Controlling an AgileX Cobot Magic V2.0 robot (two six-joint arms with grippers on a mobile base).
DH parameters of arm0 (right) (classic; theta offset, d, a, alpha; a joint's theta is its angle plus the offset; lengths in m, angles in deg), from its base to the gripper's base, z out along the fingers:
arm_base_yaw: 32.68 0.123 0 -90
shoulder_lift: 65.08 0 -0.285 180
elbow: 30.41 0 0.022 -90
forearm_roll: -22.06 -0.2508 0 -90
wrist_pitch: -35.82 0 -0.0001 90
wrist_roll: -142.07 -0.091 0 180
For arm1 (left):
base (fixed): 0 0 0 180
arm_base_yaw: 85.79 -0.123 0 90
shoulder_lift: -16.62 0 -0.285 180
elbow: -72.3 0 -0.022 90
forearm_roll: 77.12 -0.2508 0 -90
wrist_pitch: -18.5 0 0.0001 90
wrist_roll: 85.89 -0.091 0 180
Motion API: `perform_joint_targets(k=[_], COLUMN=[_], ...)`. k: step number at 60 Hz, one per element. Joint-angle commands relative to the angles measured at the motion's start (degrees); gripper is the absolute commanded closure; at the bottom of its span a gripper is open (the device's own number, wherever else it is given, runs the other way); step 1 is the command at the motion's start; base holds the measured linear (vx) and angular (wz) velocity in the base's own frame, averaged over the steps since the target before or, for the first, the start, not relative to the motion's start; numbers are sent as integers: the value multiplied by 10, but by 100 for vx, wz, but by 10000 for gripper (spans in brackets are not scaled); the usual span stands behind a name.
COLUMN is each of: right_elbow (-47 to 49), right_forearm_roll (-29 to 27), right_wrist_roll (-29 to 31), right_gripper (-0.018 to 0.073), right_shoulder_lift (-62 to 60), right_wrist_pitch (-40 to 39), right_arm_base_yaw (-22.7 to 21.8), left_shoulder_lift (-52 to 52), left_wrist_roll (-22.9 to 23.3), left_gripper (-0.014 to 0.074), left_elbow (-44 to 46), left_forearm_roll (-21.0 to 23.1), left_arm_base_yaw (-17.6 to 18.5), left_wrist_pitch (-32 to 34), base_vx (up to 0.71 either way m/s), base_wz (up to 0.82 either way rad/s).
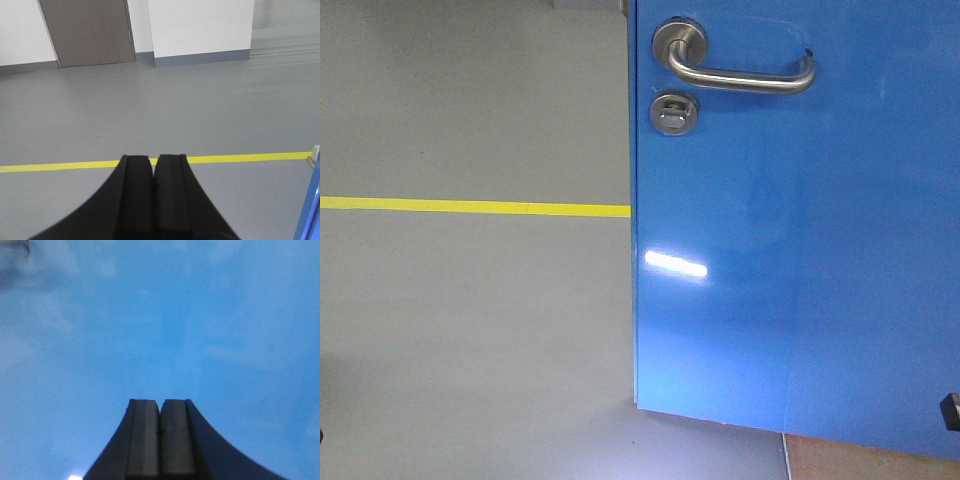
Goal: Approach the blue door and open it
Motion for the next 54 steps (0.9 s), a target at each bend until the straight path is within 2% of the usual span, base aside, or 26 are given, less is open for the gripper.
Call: perform_joint_targets(k=[1, 54], right_elbow=[-12, -11], right_forearm_roll=[8, 6], right_wrist_roll=[-2, -2], right_gripper=[557, 557], right_shoulder_lift=[-10, -10], right_wrist_pitch=[-35, -29], right_arm_base_yaw=[-4, -4], left_shoulder_lift=[-4, -4], left_wrist_roll=[1, 1], left_gripper=[526, 526], left_elbow=[-3, -3], left_forearm_roll=[4, 4], left_arm_base_yaw=[2, 2], left_wrist_pitch=[49, 49], base_vx=[0, 0], base_wz=[0, 0])
